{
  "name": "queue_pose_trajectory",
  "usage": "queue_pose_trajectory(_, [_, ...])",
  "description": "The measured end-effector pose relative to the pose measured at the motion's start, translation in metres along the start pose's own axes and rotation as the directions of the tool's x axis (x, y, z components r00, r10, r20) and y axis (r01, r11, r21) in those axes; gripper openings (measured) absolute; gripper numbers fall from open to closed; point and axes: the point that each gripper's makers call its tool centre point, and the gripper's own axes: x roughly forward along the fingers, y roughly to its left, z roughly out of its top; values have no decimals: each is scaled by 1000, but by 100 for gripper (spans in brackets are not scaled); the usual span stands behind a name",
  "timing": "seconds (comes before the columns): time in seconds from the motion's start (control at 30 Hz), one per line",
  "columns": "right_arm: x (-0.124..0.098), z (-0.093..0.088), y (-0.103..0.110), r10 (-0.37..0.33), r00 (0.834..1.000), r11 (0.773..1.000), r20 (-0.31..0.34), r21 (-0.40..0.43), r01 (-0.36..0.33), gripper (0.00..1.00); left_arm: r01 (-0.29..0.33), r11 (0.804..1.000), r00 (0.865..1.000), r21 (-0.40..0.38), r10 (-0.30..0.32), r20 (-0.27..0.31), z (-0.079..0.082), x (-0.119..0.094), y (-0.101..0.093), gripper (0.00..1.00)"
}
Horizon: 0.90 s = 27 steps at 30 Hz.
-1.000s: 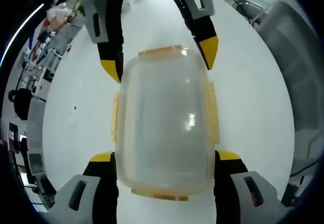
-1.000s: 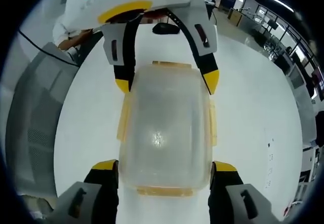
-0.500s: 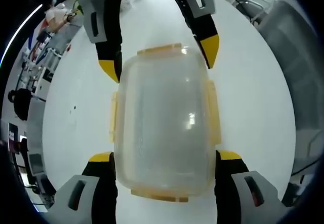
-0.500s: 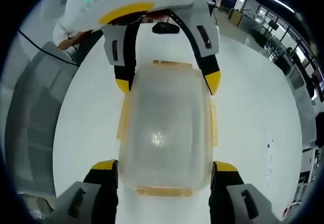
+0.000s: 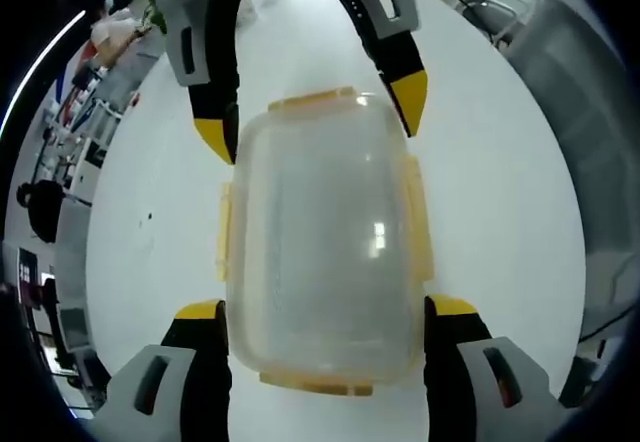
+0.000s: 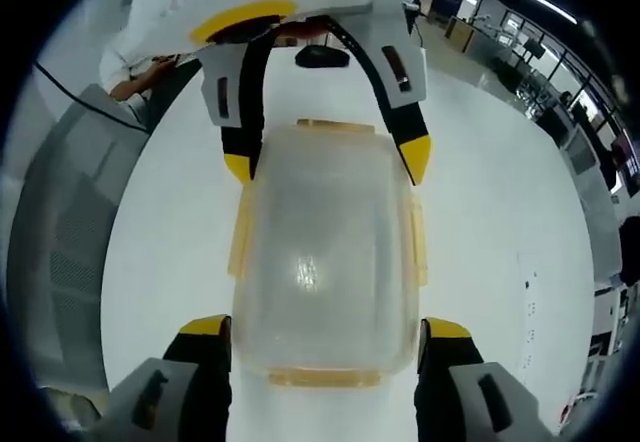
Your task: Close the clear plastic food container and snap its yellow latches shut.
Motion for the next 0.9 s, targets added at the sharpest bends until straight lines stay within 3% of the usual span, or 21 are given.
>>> queue_pose_trajectory(0.13, [-5,0,-3,-20,1000,1000,9,4,20,76,-16,1000,1000,5,16,1,-2,-4,2,79])
queue_pose_trajectory(0.4, [-20,-8,-5,-73,997,995,31,71,70,79,-63,994,997,-89,67,39,-8,-17,3,79])
queue_pose_trajectory(0.5, [-26,-9,-1,-91,994,990,55,109,84,81,-65,979,993,-192,82,87,-7,-24,0,80])
queue_pose_trajectory(0.9, [-37,-13,17,-168,978,957,123,260,132,81,-113,934,978,-339,164,127,-9,-42,-16,80])
